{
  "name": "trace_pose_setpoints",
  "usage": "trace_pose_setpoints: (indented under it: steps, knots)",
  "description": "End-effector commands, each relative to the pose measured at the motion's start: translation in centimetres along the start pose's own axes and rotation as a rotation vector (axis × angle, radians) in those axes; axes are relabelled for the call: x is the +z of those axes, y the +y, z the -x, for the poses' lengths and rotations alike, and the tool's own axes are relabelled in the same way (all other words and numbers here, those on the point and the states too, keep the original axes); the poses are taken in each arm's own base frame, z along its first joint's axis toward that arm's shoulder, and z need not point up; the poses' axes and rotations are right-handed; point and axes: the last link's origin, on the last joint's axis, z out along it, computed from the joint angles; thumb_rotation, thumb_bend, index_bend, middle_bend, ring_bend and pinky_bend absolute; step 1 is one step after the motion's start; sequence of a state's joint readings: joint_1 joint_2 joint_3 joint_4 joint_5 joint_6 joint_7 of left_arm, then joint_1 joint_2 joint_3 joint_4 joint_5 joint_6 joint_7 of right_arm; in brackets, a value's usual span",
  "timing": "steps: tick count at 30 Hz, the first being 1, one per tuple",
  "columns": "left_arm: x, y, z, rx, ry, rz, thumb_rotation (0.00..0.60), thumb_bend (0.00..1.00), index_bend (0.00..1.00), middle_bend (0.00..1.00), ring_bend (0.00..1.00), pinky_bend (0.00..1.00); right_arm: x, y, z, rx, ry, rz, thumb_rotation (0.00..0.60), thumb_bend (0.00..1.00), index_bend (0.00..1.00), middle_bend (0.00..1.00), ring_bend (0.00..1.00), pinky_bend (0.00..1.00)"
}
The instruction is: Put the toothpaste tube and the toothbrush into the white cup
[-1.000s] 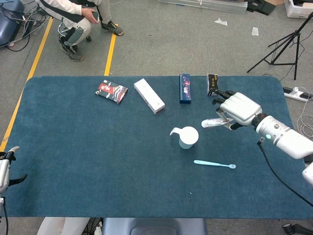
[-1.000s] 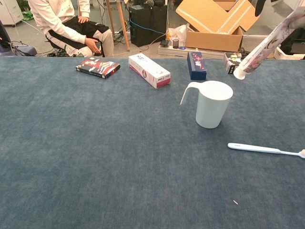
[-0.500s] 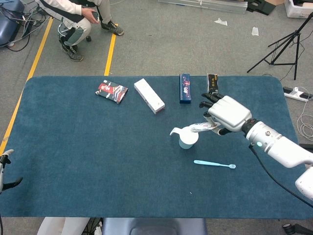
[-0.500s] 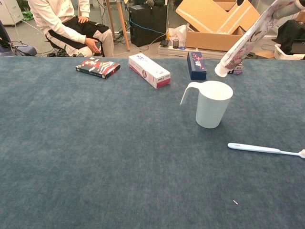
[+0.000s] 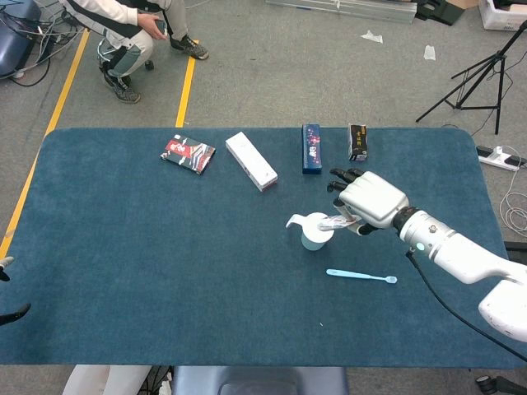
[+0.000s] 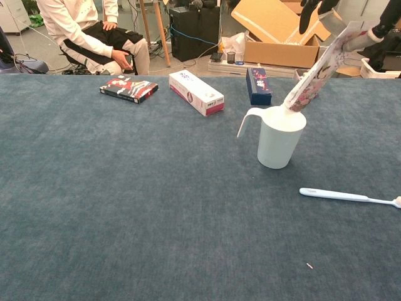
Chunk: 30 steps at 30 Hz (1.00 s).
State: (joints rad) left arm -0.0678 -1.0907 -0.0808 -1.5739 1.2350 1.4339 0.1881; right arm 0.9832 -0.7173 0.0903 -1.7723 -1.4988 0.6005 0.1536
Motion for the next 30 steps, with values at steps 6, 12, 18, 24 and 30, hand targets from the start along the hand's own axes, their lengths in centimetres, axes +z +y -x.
trace_pose_setpoints:
  steps: [6,12,18,24,30]
  knots:
    - [-0.2,-0.4,0.2,-0.005,-0.007,-0.004,0.600,0.00,0.19,0.40,0.25,0.24,0.8,0.2,1.2,0.021,-0.028,0.008,0.600,0.32,0.78,0.26,0.00,0.18]
    - [-0.3,-0.6,0.5,-0.011,-0.015,-0.008,0.600,0.00,0.19,0.40,0.25,0.24,1.6,0.4,2.3,0.039,-0.052,0.009,0.600,0.32,0.78,0.26,0.00,0.18]
    - [-0.4,-0.9,0.6,-0.018,-0.016,-0.014,0.600,0.00,0.19,0.40,0.25,0.24,2.3,0.4,3.1,0.054,-0.072,0.007,0.600,0.32,0.78,0.26,0.00,0.18]
    - [-0.5,-1.1,0.7,-0.023,-0.017,-0.018,0.600,0.00,0.19,0.40,0.25,0.24,3.0,0.3,3.9,0.065,-0.090,0.002,0.600,0.32,0.78,0.26,0.00,0.18]
    - [-0.4,-0.9,0.8,-0.026,-0.014,-0.011,0.600,0.00,0.19,0.40,0.25,0.24,3.8,0.2,4.5,0.086,-0.102,-0.002,0.600,0.32,0.78,0.26,0.00,0.18]
